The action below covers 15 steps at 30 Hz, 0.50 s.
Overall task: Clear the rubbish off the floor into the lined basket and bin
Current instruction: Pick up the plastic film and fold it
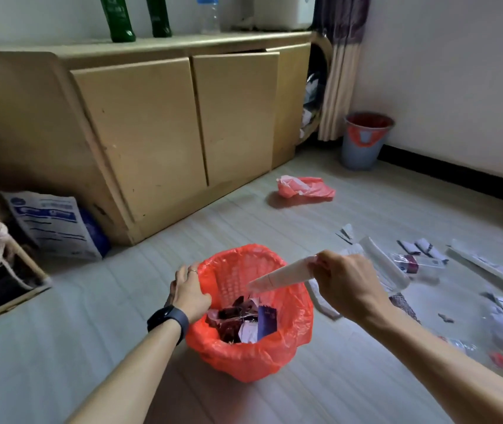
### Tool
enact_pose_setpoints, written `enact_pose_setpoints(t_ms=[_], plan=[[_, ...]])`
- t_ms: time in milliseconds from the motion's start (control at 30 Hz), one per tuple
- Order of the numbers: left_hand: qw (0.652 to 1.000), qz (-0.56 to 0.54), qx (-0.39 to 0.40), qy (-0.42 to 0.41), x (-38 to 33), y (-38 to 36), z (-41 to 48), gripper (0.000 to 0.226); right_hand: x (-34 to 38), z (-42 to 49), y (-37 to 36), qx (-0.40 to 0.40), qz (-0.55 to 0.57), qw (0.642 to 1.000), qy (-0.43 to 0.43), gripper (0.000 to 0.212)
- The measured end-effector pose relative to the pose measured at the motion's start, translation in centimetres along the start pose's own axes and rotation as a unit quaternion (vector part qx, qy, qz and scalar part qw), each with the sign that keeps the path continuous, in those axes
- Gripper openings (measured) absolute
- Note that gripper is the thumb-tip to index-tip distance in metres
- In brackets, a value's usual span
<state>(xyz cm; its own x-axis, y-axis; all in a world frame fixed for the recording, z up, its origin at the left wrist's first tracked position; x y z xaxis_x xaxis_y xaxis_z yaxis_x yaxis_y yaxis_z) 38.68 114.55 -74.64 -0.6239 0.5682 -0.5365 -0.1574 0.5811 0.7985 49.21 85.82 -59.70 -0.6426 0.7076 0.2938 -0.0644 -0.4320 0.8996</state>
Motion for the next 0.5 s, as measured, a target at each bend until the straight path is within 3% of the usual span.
enact_pose_setpoints(t_ms=[67, 200, 500], plan=[[1.000, 0.007, 0.014, 0.014, 0.3, -0.9, 1.4, 0.085, -0.1, 0.7, -1.4, 0.000, -0.002, 1.000, -0.004, 0.026], [0.997, 0.072, -0.020, 0.012, 0.6, -2.3, 2.6, 0.067, -0.6, 2.3, -6.2, 0.033, -0.004, 0.999, -0.001, 0.026], [0.991, 0.109, -0.018, -0.079, -1.5, -6.2, 0.1, 0.047, 0.5, 4.6, -16.4, 0.218, -0.102, 0.970, -0.013, 0.018]])
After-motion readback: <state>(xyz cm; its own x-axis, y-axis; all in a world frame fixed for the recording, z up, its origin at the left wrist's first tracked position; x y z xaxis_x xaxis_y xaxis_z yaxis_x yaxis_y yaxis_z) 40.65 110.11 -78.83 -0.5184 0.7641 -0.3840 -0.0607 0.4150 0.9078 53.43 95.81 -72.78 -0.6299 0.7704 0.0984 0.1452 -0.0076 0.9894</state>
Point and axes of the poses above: each hand's wrist, its own z-axis towards the middle knuckle, its own y-axis out of the back of the hand, x = y × z, the point moved 10 cm from there along z, towards the middle knuckle, and after that the axes turned 4 degrees about x, right-handed, at the moved point
